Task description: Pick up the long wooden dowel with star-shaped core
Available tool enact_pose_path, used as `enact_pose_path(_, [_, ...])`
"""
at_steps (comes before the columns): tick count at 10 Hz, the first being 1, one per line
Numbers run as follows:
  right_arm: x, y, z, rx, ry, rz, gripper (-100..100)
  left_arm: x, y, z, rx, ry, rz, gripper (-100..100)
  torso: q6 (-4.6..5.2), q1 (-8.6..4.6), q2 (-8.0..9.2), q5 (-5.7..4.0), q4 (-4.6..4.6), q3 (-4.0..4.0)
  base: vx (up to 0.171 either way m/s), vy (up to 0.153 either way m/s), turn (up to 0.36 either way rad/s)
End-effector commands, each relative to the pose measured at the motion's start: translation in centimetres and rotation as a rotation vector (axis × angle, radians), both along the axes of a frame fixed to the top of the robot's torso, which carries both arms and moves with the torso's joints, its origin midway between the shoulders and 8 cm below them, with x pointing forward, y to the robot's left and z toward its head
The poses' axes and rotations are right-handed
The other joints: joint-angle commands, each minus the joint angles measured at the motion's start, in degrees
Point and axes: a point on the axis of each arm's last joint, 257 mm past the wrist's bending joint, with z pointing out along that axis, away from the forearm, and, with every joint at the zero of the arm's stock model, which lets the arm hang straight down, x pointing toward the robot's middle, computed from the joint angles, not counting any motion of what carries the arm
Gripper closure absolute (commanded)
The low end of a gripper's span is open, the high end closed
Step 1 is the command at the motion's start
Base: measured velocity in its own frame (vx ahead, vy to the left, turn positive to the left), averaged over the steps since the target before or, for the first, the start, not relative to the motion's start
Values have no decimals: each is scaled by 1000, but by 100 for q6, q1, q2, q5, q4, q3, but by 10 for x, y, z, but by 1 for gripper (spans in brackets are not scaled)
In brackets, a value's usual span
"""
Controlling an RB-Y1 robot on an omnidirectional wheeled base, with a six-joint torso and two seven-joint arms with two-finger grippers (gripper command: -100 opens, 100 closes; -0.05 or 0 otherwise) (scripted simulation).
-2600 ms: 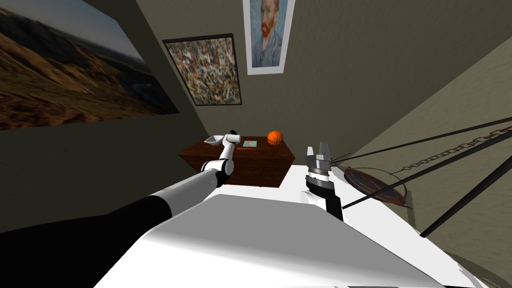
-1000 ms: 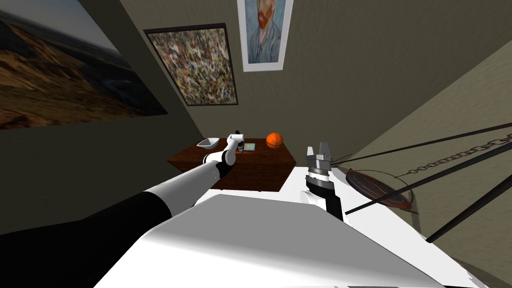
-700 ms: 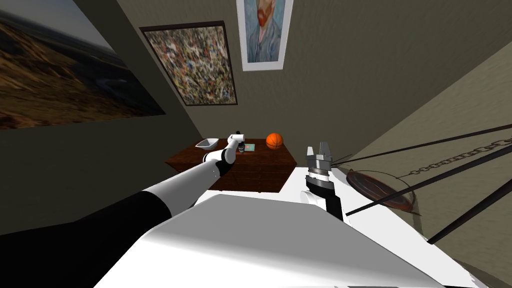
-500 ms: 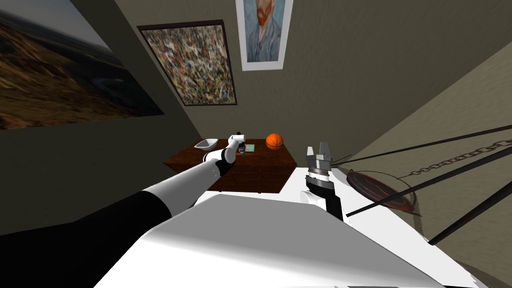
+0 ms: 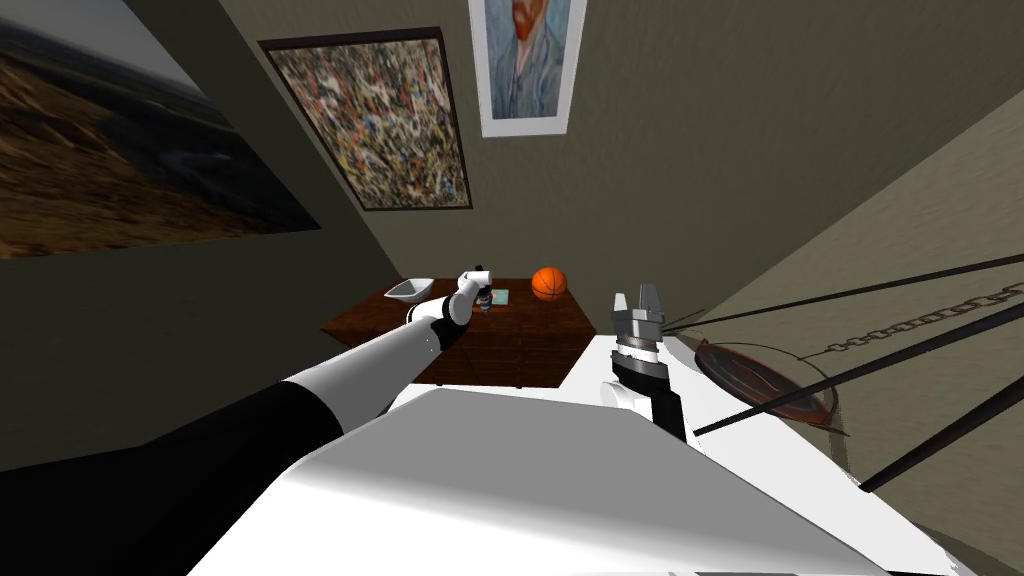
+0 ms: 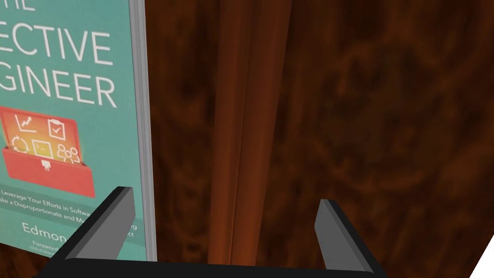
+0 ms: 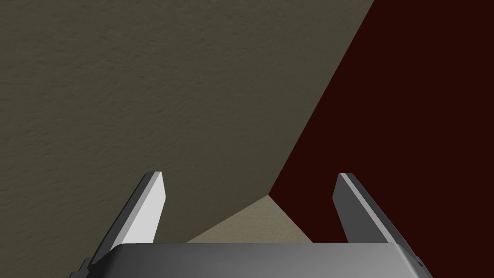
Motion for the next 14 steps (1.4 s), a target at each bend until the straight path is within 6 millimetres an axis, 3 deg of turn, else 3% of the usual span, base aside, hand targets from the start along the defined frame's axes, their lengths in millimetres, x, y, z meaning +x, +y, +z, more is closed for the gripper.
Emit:
enact_pose_path(1, [0,0,0,0,0,0,0,-3,-10,-9,1,0,11,-100,0,0,0,0,0,0,18,53,-76])
enact_pose_path(3, [0,0,0,0,0,0,0,-6,-21,-19,1,0,21,-100,-1,27,-2,6,0,-1,13,90,-63])
enact_pose_path(5, [0,0,0,0,0,0,0,-4,-19,-19,1,-2,20,-100,-2,31,-3,8,-1,-2,13,56,-16])
enact_pose_path(6, [0,0,0,0,0,0,0,-5,-19,-19,0,-2,21,100,-2,16,-1,4,0,-1,1,7,1])
enact_pose_path(10, [0,0,0,0,0,0,0,-4,-19,-18,1,-4,21,100,0,1,-4,1,-3,-4,0,0,0])
enact_pose_path(11, [0,0,0,0,0,0,0,-4,-19,-18,1,-4,21,0,0,1,-4,1,-4,-4,0,0,0])
enact_pose_path(12, [0,0,0,0,0,0,0,-3,-10,-9,1,0,11,100,0,1,-4,1,-4,-4,-10,-67,70])
enact_pose_path(14, [0,0,0,0,0,0,0,-1,-3,-2,0,0,3,100,-2,-30,4,-6,-1,1,-20,-98,70])
